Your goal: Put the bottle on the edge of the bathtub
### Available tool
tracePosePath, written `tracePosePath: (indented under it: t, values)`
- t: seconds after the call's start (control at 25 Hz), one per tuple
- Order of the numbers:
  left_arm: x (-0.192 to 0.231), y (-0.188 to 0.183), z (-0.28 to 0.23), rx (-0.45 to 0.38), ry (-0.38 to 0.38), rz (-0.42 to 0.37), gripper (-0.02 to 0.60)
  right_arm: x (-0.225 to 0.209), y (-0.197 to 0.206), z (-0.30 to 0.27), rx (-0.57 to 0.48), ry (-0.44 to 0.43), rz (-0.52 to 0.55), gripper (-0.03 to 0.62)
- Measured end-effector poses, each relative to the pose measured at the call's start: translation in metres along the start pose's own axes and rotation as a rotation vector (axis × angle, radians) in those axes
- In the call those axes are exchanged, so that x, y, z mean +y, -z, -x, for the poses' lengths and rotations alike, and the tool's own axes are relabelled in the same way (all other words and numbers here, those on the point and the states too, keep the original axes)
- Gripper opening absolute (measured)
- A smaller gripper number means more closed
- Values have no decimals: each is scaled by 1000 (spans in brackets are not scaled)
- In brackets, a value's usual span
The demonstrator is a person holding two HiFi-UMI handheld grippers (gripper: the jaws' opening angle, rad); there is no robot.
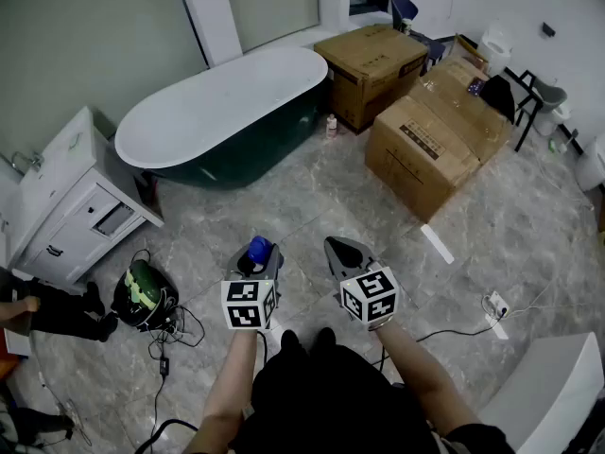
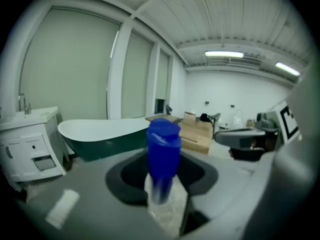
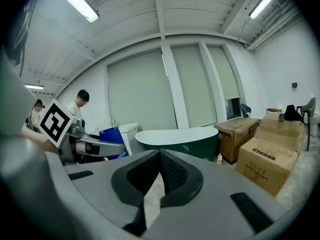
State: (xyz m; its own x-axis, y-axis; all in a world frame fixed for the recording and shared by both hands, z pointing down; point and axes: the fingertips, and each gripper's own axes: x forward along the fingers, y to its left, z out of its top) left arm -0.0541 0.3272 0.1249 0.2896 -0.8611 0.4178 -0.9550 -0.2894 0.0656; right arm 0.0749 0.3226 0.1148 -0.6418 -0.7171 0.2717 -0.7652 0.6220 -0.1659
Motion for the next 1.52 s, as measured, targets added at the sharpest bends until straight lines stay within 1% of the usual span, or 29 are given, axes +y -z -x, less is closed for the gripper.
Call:
tracePosePath:
  t: [0.36,0.48,0.68,0.92,1.04,1.2,1.36,1.52]
  values:
    - [-1,-2,-2,-9,-11,-4,155,0,9,2,1,-52,-42,2]
    - [1,-5,-8,-13,-24,0,155,-8,8,0,-5,-52,-51,2]
    - [9,-4,-29,10,-35,9,155,-27,6,-12,-5,-56,-91,2]
    - [32,-12,-87,37,-12,-2,155,-52,2,-55,5,-62,-131,2]
    - [48,-25,-127,39,6,-11,155,-67,-3,-89,27,-67,-131,2]
    - [75,-47,-180,42,24,-6,155,-93,-15,-139,48,-53,-148,2]
    - [104,-65,-220,53,38,-8,155,-114,-31,-187,59,-36,-170,2]
    - [131,-83,-258,59,42,-25,155,-133,-47,-231,71,-30,-164,2]
